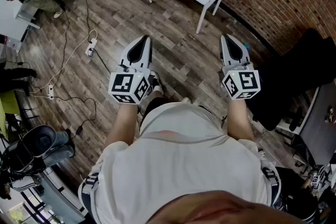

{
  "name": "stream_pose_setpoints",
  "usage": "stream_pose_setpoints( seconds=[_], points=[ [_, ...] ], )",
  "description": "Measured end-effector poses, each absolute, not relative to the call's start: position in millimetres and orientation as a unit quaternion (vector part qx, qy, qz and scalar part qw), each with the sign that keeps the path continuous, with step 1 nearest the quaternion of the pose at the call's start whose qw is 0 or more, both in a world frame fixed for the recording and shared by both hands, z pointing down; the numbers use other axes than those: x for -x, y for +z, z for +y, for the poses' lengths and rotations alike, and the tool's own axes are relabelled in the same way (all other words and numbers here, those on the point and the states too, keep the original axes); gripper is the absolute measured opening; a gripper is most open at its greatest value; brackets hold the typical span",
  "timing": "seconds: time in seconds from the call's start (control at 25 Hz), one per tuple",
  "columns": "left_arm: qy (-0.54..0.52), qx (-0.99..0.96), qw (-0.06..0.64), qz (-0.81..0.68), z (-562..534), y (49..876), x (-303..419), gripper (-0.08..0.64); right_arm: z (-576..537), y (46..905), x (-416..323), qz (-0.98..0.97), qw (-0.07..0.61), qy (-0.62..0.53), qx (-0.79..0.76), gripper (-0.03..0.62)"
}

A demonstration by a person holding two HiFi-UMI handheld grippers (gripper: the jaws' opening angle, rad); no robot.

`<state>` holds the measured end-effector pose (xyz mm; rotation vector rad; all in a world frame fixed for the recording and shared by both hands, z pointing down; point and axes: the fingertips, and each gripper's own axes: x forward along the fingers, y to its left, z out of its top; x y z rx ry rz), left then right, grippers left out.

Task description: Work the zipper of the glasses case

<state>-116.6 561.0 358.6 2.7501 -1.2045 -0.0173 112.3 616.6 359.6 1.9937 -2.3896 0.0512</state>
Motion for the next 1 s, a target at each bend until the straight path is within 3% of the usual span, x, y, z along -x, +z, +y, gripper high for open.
stream_pose_setpoints(
  seconds=[1.0],
  points=[
    [0.038, -0.9, 0.093, -0.423, 515, 387, 131, 0.018, 557, 392, -105, -0.783, 0.022, 0.051, -0.619, 0.052]
  ],
)
